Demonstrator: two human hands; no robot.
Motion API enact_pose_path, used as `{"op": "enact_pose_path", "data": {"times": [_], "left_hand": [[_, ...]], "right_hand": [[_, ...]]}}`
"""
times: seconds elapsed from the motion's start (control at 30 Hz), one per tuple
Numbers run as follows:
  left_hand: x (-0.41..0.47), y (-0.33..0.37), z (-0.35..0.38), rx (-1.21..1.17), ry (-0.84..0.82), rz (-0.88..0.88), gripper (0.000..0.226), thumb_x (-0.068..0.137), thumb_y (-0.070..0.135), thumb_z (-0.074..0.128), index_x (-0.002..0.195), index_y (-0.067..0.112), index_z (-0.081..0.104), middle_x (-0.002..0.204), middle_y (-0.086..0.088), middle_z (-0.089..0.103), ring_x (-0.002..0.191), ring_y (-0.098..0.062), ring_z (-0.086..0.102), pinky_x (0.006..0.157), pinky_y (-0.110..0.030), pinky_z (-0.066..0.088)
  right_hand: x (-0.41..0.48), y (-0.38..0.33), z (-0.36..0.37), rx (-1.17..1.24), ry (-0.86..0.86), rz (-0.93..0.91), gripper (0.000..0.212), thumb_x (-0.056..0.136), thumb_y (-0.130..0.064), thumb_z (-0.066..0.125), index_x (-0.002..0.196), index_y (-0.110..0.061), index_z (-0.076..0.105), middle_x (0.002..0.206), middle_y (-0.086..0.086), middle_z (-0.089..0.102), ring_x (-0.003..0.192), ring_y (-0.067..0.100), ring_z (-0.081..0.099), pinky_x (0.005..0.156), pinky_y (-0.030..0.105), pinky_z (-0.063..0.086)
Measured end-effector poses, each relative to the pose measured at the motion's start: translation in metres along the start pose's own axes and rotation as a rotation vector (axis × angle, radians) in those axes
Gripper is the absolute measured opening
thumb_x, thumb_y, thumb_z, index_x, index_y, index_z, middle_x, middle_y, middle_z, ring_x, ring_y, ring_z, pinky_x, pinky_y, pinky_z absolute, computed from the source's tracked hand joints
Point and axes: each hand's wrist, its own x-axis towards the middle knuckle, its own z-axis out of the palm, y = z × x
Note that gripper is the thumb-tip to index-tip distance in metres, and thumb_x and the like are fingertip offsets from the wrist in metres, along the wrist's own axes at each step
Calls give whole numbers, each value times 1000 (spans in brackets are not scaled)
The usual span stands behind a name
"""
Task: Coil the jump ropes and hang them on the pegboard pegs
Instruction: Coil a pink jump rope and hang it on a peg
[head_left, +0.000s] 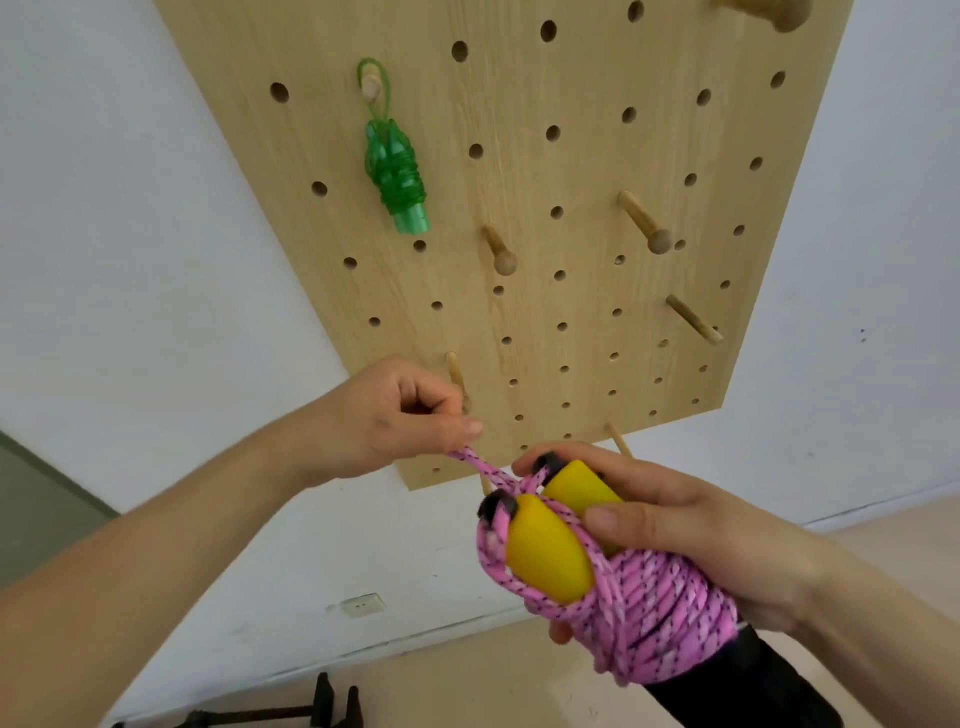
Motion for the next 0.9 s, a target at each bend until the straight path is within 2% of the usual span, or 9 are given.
{"op": "enact_pose_path", "data": {"times": [0.13,0.2,0.3,0.4,0.5,0.6,0.7,0.8,0.9], "left_hand": [[-11,6,18,-429,-92,35,28,80,41,70,73,15,68,86,-9,63,74,-14,58,68,-23,47],[-11,9,30,-536,15,30,24,83,37,68,74,15,69,80,-7,66,70,-13,60,64,-21,48],[-5,10,40,-452,306,5,22,79,35,67,61,21,67,60,-1,59,60,-15,54,56,-19,43],[-8,12,39,-359,438,9,21,75,33,66,68,14,70,51,2,54,49,-9,49,51,-16,40],[-21,8,28,-369,468,24,26,73,32,69,76,6,74,53,-5,56,53,-11,50,51,-18,42],[-40,4,19,-409,429,43,13,69,24,73,72,13,78,65,-11,69,63,-14,64,58,-21,50],[-58,-8,12,-390,437,51,1,72,13,77,71,12,77,67,-8,72,64,-16,67,62,-29,56],[-72,-21,2,-339,522,59,6,77,10,75,71,10,77,60,-2,70,57,-12,64,56,-29,54],[-80,-24,0,-286,581,114,10,80,13,73,71,13,75,59,4,69,58,-8,65,57,-20,53]], "right_hand": [[4,6,-18,-85,116,-17,56,80,-22,76,132,-26,56,134,17,57,117,37,59,101,51,45],[11,10,-16,-334,274,-77,52,79,-26,68,128,-38,58,134,1,60,121,25,58,108,52,40],[29,11,8,-531,601,-340,43,82,-27,55,122,-39,63,126,-14,64,119,6,58,108,42,41],[56,9,39,-697,550,-494,33,92,-27,62,125,-27,59,120,-11,67,118,7,58,103,37,44],[81,9,51,-865,641,-527,30,85,-27,73,113,-27,64,107,-14,69,110,7,62,101,38,44],[97,13,64,-744,611,-518,22,82,-12,74,102,-11,64,96,7,71,96,17,69,88,39,55],[113,27,77,-618,621,-468,12,81,-9,65,91,-6,68,84,18,68,78,20,64,73,42,54],[125,45,86,-665,679,-441,24,82,-22,60,91,-3,71,92,22,65,79,25,57,82,53,50],[138,59,101,-458,729,-554,15,80,-12,61,83,-3,72,93,16,68,85,22,63,78,36,54]]}}
